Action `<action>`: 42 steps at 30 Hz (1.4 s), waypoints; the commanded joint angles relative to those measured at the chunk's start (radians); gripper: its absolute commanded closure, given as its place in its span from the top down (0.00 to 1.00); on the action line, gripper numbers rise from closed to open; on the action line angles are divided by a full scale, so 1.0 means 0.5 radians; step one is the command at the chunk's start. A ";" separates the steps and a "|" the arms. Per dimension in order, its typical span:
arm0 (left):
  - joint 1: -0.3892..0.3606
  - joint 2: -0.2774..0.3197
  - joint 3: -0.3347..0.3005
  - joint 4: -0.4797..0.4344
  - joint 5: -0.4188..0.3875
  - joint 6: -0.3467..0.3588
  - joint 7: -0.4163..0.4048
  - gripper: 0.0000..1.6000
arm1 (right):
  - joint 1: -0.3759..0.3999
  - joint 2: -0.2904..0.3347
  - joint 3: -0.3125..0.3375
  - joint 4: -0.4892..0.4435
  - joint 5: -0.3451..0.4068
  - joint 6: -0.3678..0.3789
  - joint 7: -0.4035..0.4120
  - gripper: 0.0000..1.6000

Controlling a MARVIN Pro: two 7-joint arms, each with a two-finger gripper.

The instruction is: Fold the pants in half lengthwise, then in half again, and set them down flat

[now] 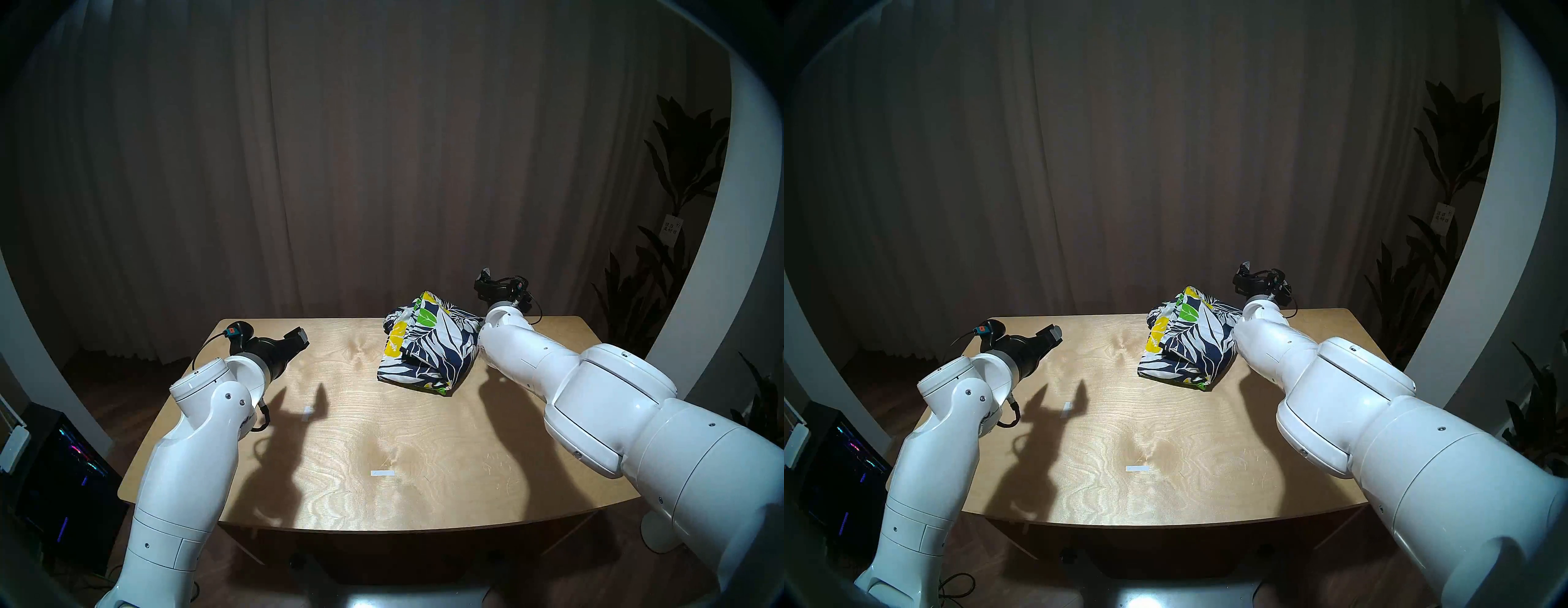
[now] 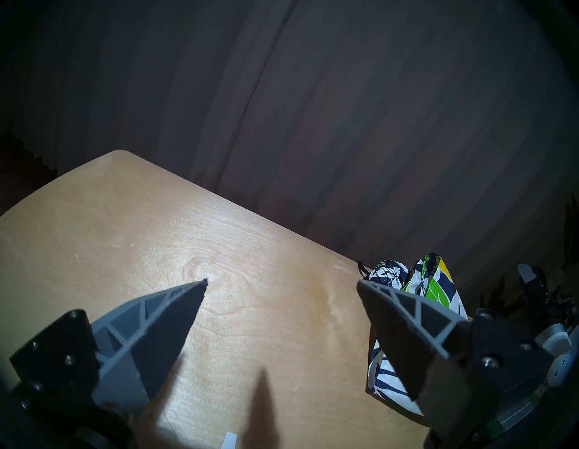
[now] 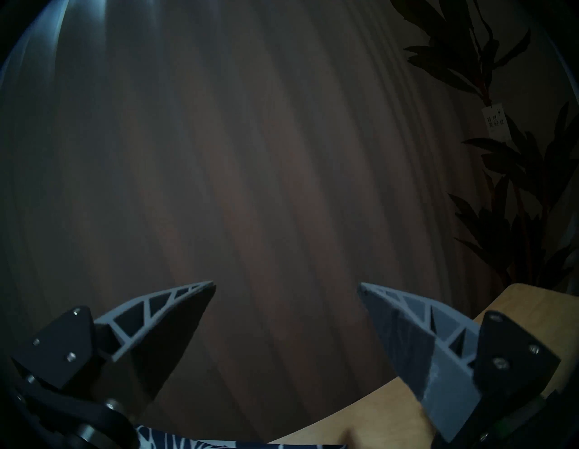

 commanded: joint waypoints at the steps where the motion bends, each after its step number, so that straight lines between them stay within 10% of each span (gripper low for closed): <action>1: -0.097 0.025 0.038 -0.019 0.096 -0.064 0.001 1.00 | 0.010 0.110 -0.033 -0.015 -0.039 -0.067 0.060 1.00; 42: -0.291 0.150 0.339 0.296 0.630 -0.310 0.062 1.00 | -0.073 0.284 -0.163 -0.151 -0.186 -0.209 0.499 1.00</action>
